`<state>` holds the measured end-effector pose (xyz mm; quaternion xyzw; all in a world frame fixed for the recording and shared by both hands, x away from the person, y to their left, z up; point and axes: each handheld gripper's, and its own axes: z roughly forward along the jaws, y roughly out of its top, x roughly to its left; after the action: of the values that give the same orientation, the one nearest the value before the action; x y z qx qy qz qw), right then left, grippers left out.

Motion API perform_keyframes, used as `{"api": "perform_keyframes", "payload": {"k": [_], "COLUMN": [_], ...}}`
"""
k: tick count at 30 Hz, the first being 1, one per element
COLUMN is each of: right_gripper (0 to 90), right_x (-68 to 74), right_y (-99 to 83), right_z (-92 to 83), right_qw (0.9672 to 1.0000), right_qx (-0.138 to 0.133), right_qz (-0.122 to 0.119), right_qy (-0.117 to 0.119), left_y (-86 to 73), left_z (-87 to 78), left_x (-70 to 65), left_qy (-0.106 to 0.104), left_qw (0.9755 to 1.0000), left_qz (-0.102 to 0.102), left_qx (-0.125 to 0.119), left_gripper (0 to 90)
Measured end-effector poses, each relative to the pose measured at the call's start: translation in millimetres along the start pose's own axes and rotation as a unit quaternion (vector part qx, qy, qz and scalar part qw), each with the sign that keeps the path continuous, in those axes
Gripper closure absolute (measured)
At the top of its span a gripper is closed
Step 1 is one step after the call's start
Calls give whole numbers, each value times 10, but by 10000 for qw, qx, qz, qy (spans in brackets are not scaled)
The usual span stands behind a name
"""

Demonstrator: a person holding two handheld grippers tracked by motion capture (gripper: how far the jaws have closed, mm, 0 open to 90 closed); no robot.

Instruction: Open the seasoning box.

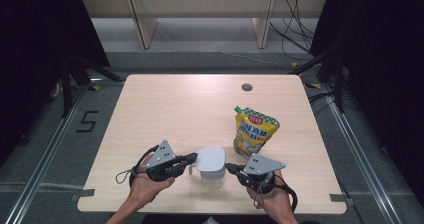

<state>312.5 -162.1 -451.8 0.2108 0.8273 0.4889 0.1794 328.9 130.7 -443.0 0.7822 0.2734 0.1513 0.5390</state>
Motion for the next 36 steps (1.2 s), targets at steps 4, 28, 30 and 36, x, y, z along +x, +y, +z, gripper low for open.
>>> {"api": "perform_keyframes", "payload": {"k": [4, 28, 30, 36], "right_gripper": [900, 900, 900, 900], "right_x": [1, 71, 84, 164], "right_y": [18, 349, 393, 528], "right_z": [-4, 72, 86, 164], "right_qw": [10000, 9994, 9991, 9981], "right_qx": [-15, -112, -106, -156], "right_qz": [-42, -317, -413, -600], "right_qy": [-17, -13, 14, 47], "left_y": [0, -498, -561, -646], "left_z": [0, -156, -143, -184], "left_x": [3, 170, 178, 200], "left_qy": [-16, -187, -192, -15], "left_qw": [10000, 9967, 9961, 9944], "left_qz": [-5, 104, 83, 66], "left_qx": [-3, 788, 853, 1054], "left_gripper": [891, 280, 262, 227]}}
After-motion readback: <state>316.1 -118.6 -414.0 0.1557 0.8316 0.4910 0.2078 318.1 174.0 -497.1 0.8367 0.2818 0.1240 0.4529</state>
